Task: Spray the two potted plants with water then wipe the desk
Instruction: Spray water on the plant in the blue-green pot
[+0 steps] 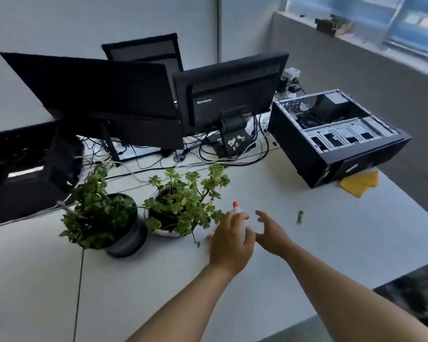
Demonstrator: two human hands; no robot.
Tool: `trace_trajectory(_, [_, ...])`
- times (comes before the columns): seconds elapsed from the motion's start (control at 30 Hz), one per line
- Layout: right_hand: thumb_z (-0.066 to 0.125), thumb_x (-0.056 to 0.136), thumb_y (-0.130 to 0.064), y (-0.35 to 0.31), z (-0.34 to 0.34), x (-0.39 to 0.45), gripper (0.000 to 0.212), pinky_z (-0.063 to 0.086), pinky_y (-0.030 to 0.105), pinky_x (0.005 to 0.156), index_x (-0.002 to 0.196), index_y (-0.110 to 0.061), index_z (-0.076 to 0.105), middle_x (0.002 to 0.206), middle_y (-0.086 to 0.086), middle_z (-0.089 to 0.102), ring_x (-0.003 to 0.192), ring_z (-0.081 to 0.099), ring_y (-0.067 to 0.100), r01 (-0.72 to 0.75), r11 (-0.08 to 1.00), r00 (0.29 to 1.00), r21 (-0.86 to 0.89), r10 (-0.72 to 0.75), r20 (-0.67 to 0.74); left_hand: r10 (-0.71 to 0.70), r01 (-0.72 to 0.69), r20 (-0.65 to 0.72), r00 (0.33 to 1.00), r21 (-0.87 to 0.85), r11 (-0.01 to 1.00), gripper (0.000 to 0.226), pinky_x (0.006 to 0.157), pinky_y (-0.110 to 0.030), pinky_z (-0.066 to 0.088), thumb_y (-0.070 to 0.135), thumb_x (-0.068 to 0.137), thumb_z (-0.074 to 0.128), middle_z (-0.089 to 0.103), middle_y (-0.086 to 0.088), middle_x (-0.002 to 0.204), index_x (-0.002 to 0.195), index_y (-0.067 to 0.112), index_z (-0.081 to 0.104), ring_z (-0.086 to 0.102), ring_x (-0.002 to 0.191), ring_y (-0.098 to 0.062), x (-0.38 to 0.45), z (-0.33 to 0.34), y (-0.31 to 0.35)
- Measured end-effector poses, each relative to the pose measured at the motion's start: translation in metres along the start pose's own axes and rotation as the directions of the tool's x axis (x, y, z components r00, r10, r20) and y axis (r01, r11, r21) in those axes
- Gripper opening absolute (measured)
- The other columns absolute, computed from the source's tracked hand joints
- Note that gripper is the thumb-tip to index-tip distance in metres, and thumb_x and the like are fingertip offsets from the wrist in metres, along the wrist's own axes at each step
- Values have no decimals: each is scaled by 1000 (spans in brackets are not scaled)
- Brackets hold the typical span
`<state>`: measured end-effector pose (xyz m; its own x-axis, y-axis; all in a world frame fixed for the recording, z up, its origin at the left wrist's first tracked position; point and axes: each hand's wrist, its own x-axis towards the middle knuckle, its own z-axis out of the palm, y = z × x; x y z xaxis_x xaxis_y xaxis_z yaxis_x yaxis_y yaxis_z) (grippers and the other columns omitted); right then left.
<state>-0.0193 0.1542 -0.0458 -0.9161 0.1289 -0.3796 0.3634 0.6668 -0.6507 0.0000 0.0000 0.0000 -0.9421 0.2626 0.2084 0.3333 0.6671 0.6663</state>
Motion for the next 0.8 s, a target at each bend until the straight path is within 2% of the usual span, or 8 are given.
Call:
trace_trajectory(0.1, [79,78,-45,8,20,13,107,32,35,114,158,-17,13,161,8,31,144,35,25,93,996,991,12,-94,97,-132,129,92,987,30,991,38,90,-43,51,34,93,35,63,-6,123,107,12,64,57,118,-23,-4,20,-22])
trace_trajectory(0.17, [77,78,-50,10,33,21,109,31,37,113,158,-18,10,161,7,30,144,33,26,116,993,991,35,-118,60,-204,196,154,967,65,978,28,99,-39,48,28,94,39,54,-2,143,99,14,63,41,139,-18,-12,31,-40])
trace_trajectory(0.23, [76,80,-49,9,45,25,106,36,38,108,158,-21,11,156,6,37,140,39,25,133,986,991,96,-134,1,-261,243,168,951,124,962,23,88,-32,49,27,93,41,54,5,143,96,17,61,44,137,-16,-23,40,-55])
trace_trajectory(0.33, [73,82,-51,3,52,33,98,47,40,97,157,-31,12,141,3,53,125,54,24,126,971,992,201,-122,-32,-356,316,221,908,198,928,38,85,-34,52,28,93,41,50,11,145,128,23,53,54,121,-20,-35,57,-78])
trace_trajectory(0.43, [67,89,-48,-1,51,40,85,48,38,94,156,-31,18,140,5,55,122,56,25,173,968,985,182,-169,-40,-455,347,314,834,343,873,69,93,-43,50,27,88,50,36,7,153,151,30,23,48,123,-29,-41,71,-89])
trace_trajectory(0.57, [62,93,-21,3,45,37,74,46,38,92,156,-19,23,143,11,50,121,52,31,294,955,956,39,-294,-13,-533,288,420,735,518,806,82,101,-42,40,27,92,48,15,5,162,156,28,-2,34,132,-32,-46,88,-94])
trace_trajectory(0.7, [64,90,-15,20,40,26,66,45,34,90,151,-15,36,133,13,55,119,52,31,254,966,967,51,-253,-31,-603,217,447,661,655,724,75,96,-40,37,20,90,47,24,-5,153,155,26,9,39,123,-32,-51,93,-98])
trace_trajectory(0.8, [61,86,-21,28,49,11,59,46,40,91,143,-14,47,135,13,52,122,48,33,291,957,956,0,-291,-43,-654,280,444,612,651,705,70,96,-38,36,16,88,47,27,-5,149,151,28,19,39,124,-31,-59,82,-97])
